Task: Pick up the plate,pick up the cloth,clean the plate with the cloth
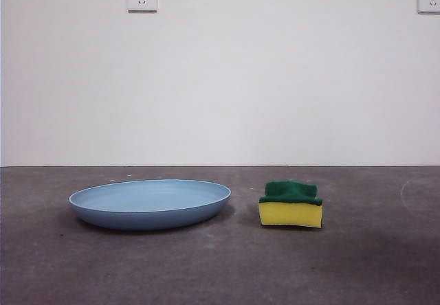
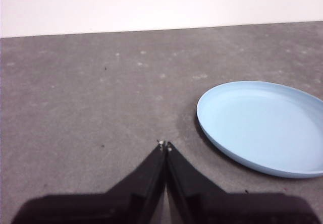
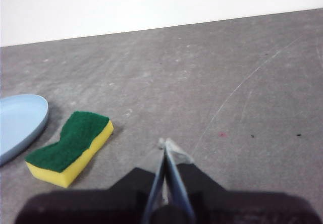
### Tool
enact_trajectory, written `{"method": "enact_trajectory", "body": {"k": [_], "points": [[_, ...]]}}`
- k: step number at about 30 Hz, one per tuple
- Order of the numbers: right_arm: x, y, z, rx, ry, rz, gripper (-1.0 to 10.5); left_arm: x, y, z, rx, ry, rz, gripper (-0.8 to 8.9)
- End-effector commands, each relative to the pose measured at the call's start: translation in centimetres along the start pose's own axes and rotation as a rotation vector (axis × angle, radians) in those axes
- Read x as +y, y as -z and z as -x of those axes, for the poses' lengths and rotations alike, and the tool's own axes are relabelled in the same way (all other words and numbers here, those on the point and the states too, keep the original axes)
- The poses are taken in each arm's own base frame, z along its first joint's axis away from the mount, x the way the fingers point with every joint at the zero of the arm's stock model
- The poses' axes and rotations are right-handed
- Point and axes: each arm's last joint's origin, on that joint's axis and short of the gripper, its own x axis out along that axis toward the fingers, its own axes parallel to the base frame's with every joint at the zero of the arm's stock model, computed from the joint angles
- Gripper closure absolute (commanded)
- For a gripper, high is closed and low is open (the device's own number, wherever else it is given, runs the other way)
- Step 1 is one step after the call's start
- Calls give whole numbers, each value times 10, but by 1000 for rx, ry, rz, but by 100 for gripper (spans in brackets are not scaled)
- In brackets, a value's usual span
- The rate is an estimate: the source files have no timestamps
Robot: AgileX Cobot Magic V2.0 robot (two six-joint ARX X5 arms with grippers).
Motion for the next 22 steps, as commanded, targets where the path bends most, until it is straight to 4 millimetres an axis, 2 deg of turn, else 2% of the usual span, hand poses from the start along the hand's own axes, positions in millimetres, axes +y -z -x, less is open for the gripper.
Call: {"method": "enact_trajectory", "body": {"k": [1, 6, 10, 18, 22], "points": [[0, 4, -1, 19, -1, -93, 946, 0, 3, -1, 5, 5, -10, 817], [0, 1, 0, 15, -2, -183, 954, -1, 3, 0, 36, 35, 84, 820], [2, -12, 5, 36, 11, -240, 957, -1, -6, 5, 36, 46, 162, 820], [9, -60, 13, 141, 30, -257, 957, -2, -46, 17, 86, 45, 246, 820], [12, -88, 10, 194, 25, -177, 956, -4, -69, 15, 144, 101, 249, 820]]}}
